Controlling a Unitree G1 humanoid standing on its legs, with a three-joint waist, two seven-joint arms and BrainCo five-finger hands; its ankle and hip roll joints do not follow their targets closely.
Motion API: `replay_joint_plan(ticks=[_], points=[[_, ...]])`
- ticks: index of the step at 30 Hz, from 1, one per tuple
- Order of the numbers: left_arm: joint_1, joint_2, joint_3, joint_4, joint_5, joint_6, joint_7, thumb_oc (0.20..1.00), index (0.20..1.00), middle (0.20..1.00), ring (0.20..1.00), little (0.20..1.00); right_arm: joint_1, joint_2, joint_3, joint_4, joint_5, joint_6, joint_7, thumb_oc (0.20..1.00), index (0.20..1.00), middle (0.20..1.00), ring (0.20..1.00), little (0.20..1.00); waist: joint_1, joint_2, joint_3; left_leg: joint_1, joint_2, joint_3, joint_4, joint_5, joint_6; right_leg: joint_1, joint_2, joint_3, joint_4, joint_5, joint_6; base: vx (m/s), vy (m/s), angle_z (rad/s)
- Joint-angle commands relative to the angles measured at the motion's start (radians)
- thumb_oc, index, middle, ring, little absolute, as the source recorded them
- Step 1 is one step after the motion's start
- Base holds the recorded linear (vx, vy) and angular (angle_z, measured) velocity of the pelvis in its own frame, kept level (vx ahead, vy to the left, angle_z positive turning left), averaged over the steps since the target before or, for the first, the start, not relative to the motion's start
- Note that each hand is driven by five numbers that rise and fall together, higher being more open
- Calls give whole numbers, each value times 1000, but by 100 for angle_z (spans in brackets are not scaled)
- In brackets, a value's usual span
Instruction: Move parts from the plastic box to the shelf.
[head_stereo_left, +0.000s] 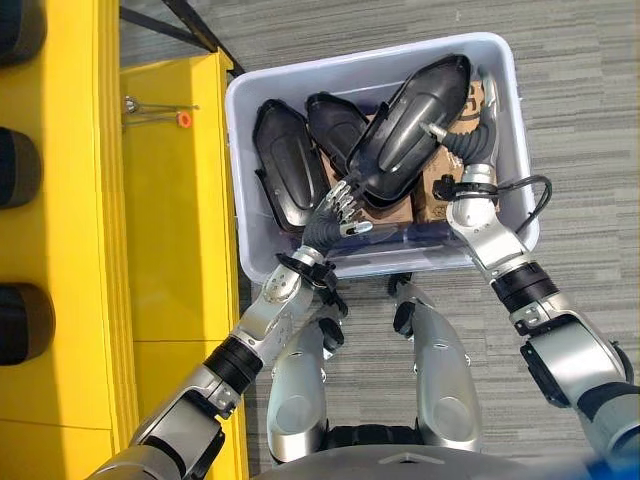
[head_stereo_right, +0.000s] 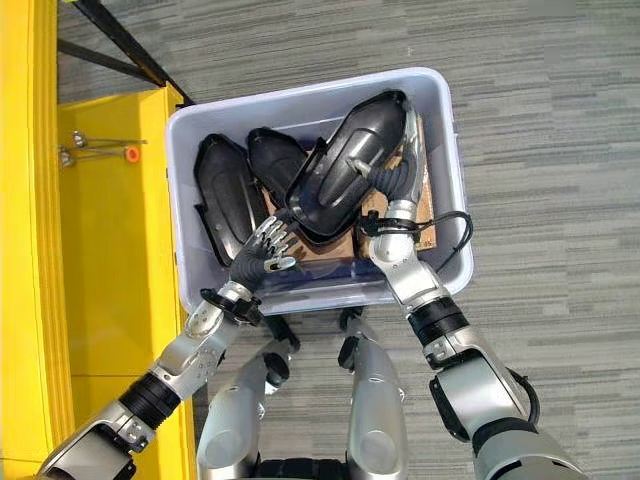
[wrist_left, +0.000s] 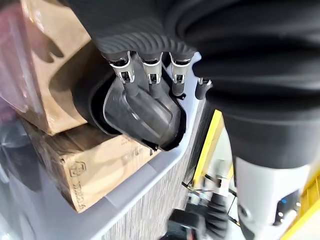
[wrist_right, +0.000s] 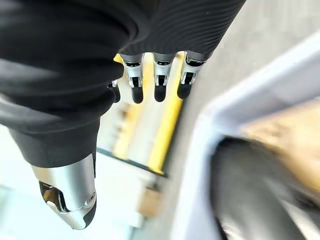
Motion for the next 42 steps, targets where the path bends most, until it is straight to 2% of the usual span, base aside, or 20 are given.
replay_joint_plan(ticks=[1, 4, 5, 9, 12, 14, 16, 19, 24, 33, 42], points=[[39, -15, -46, -105, -6, -83, 20, 1000, 1000, 1000, 1000, 1000, -15, 1, -13, -109, -146, -91, -80, 1000, 1000, 1000, 1000, 1000, 2, 20, -38, -9, 56, -47, 26, 13, -81, 11, -40, 44, 89, -86, 131, 23, 67, -9], [47, -19, -57, -112, -3, -98, 40, 1000, 1000, 1000, 1000, 1000, 0, 4, -25, -185, -152, -70, -97, 1000, 1000, 1000, 1000, 1000, -8, 23, -38, -1, 55, -37, 25, 9, -82, 15, -40, 51, 89, -91, 132, 26, 76, -14], [58, -24, -61, -120, 4, -112, 53, 1000, 1000, 1000, 1000, 1000, 30, 17, -27, -226, -74, 0, -92, 1000, 1000, 1000, 1000, 1000, -17, 24, -38, 3, 53, -29, 26, 5, -83, 16, -40, 55, 90, -96, 132, 30, 84, -5], [72, -30, -62, -123, 16, -125, 57, 1000, 1000, 1000, 1000, 1000, 67, 40, -22, -212, 67, 56, -93, 1000, 1000, 1000, 1000, 1000, -23, 24, -38, 7, 51, -23, 25, 2, -82, 15, -39, 59, 87, -97, 130, 16, 45, -5], [85, -32, -54, -118, 12, -141, 54, 1000, 1000, 1000, 1000, 1000, 111, 72, -18, -179, 219, 88, -135, 1000, 1000, 1000, 1000, 1000, -30, 22, -38, 11, 53, -10, 25, 2, -83, 14, -39, 61, 85, -98, 129, 18, 42, -14], [89, -34, -48, -119, 13, -142, 51, 1000, 1000, 1000, 1000, 1000, 129, 84, -26, -161, 264, 75, -137, 1000, 1000, 1000, 1000, 1000, -32, 22, -38, 9, 54, -8, 26, 1, -83, 11, -39, 62, 87, -98, 129, 5, 10, -2], [91, -34, -43, -120, 17, -141, 52, 1000, 1000, 1000, 1000, 1000, 173, 116, -37, -112, 467, 65, -110, 1000, 1000, 1000, 1000, 1000, -36, 19, -38, 6, 55, -3, 27, -1, -83, 5, -39, 60, 90, -99, 128, 0, 0, 0], [96, -37, -40, -115, 23, -144, 50, 1000, 1000, 1000, 1000, 1000, 202, 135, -35, -82, 541, 47, -103, 1000, 1000, 1000, 1000, 1000, -36, 15, -38, 4, 56, -1, 27, -1, -83, 3, -38, 60, 90, -98, 127, 0, 0, 0], [112, -45, -31, -123, 40, -148, 49, 1000, 1000, 1000, 1000, 1000, 289, 174, -10, -40, 665, -10, -16, 1000, 1000, 1000, 1000, 1000, -40, 9, -38, 2, 60, 8, 28, 2, -82, -1, -39, 57, 89, -93, 127, 0, 0, 0], [96, -53, -29, -122, 43, -123, 51, 1000, 1000, 1000, 1000, 1000, 262, 195, 36, -17, 664, -49, 96, 1000, 1000, 1000, 1000, 1000, -26, 11, -38, -7, 59, -4, 34, 7, -81, -4, -45, 50, 95, -90, 123, 0, 0, 0], [89, -49, -26, -131, 30, -104, 43, 1000, 1000, 1000, 1000, 1000, 196, 196, 44, -33, 616, -73, 126, 1000, 1000, 1000, 1000, 1000, -9, 14, -38, -15, 57, -23, 35, 11, -80, -7, -49, 43, 106, -89, 119, 0, -1, 0]])
